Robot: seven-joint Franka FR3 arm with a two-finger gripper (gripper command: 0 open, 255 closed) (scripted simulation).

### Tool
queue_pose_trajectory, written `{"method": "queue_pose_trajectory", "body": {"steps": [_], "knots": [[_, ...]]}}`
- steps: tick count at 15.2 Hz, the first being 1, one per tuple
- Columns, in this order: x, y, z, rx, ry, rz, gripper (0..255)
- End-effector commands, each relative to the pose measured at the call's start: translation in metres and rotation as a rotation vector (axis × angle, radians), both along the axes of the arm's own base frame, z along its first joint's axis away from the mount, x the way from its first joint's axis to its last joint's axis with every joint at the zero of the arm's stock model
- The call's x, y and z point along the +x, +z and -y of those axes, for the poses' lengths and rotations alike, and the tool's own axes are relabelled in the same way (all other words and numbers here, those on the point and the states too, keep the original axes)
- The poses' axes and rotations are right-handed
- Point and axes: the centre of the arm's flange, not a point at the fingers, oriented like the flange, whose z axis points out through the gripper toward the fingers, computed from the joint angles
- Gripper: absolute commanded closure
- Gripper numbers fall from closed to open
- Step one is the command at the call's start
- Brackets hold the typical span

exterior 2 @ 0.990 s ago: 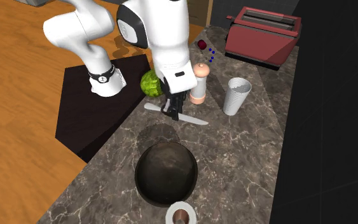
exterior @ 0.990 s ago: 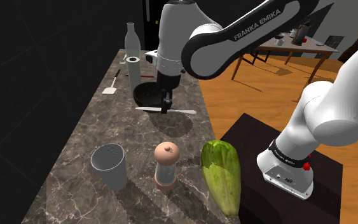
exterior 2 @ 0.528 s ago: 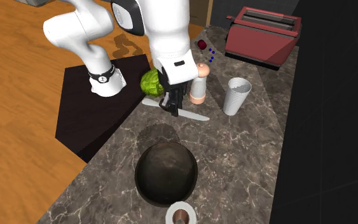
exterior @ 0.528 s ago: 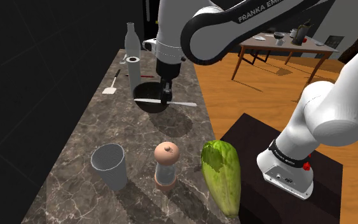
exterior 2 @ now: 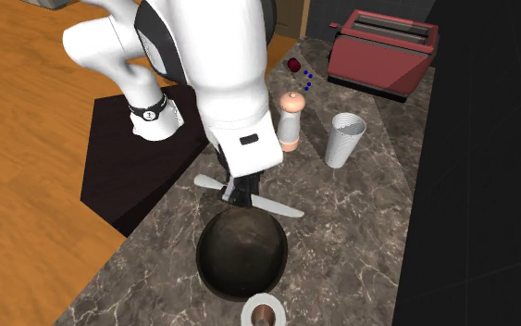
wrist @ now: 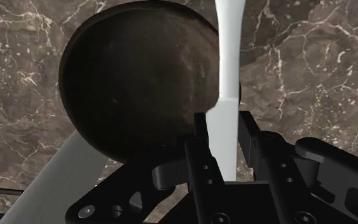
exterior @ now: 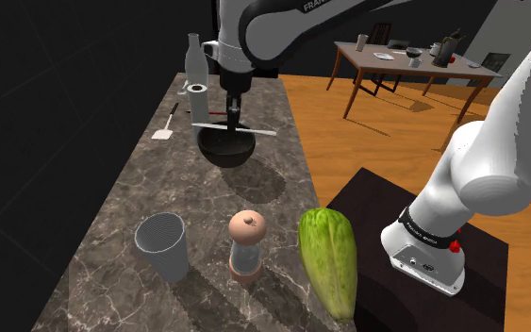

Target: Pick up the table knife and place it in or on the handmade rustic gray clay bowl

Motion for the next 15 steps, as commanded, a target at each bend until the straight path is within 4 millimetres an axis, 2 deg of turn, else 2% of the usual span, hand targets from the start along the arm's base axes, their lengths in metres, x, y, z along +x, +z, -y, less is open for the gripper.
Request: {"method": "queue_pose_trajectory", "body": {"steps": [1,4,5,15], "knots": [[0.027,-0.001,0.012,-0.001,0.0,0.0,255],[0.063,0.001,0.029,-0.001,0.0,0.0,255],[0.069,0.001,0.032,-0.001,0.0,0.0,255],[0.069,-0.052,0.032,-0.001,0.0,0.0,255]]}}
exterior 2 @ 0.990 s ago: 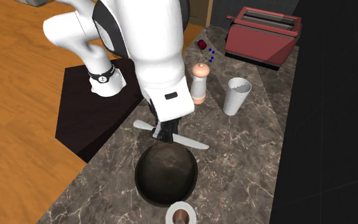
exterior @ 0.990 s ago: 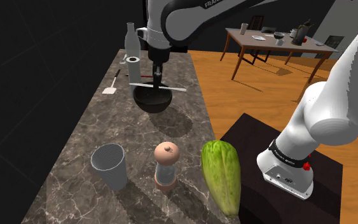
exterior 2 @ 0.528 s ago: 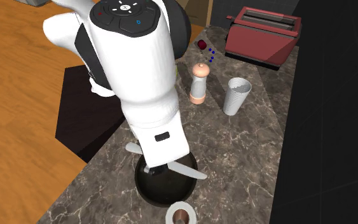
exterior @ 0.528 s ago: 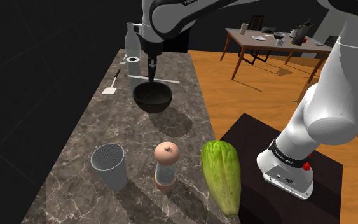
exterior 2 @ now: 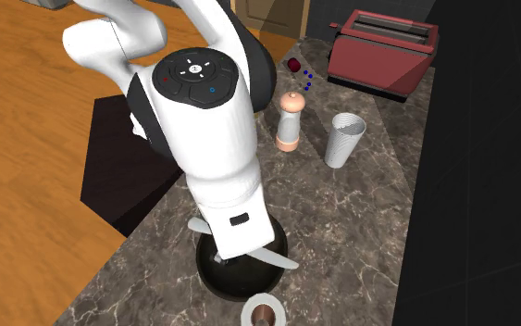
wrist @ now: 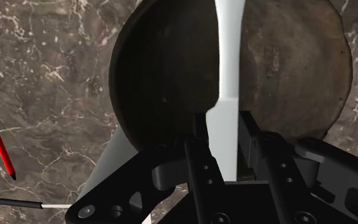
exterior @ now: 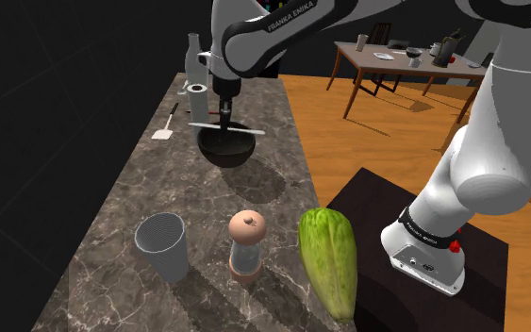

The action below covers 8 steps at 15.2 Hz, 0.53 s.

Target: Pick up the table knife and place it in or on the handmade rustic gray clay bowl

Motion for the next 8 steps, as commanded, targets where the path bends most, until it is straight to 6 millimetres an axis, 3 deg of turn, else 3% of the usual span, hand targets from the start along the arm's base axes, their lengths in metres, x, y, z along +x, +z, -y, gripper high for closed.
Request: {"method": "queue_pose_trajectory", "body": {"steps": [1,4,8], "knots": [[0.0,-0.011,0.0,0.0,0.0,0.001,255],[0.0,-0.029,0.0,0.0,0.0,0.001,255],[0.0,-0.029,0.0,0.0,0.0,0.001,255]]}}
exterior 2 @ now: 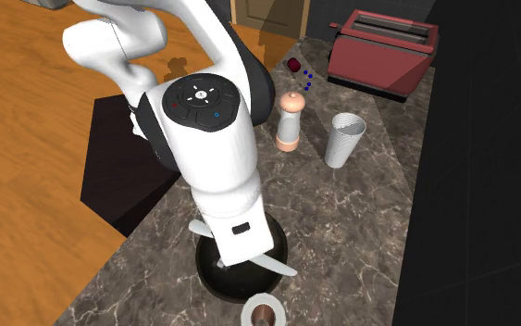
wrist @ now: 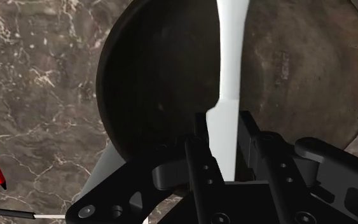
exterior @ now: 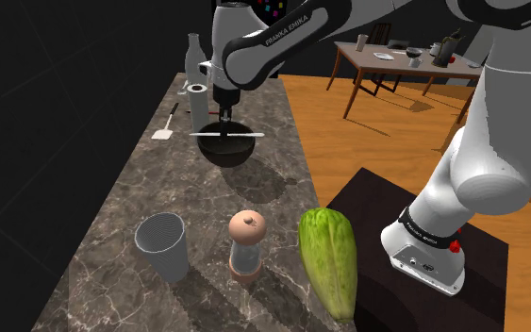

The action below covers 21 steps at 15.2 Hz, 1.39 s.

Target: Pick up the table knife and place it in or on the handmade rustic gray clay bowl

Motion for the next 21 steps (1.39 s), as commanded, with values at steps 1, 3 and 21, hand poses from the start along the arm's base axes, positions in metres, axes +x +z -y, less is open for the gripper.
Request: {"method": "queue_pose_trajectory", "body": {"steps": [1,3,21], "knots": [[-0.001,-0.004,0.0,-0.002,0.0,-0.008,255],[-0.001,-0.004,0.0,-0.002,0.0,-0.008,255],[-0.006,0.046,0.002,-0.002,0.0,-0.008,0]]}}
